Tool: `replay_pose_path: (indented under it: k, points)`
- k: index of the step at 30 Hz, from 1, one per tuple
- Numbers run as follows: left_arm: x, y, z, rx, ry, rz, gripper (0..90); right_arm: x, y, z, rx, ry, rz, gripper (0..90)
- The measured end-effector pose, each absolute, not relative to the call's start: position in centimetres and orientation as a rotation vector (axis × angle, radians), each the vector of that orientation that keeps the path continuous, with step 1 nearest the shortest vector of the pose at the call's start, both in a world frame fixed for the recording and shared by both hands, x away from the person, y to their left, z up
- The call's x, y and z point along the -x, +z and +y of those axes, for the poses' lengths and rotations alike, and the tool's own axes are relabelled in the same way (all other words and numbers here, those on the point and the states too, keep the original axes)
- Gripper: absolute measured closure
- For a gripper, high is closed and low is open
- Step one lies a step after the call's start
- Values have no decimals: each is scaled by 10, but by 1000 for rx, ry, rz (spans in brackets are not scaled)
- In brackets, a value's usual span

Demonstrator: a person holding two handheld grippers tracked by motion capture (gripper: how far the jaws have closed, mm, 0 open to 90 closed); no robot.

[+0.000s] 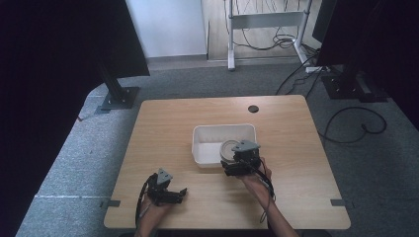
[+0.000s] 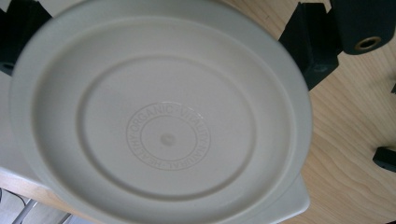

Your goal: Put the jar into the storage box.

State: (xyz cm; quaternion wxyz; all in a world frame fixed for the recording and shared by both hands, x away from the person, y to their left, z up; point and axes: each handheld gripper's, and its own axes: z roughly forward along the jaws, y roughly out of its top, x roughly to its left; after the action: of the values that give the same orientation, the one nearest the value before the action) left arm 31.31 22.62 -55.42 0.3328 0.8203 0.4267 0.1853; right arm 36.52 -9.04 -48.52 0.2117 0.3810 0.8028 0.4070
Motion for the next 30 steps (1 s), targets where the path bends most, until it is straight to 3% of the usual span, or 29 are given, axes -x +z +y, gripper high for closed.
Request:
replay_pose_path:
  k: [30]
  points:
    - [-313, -554, 226, -2143, 484, 1114, 10, -392, -486, -62, -1032, 1110, 2225, 94]
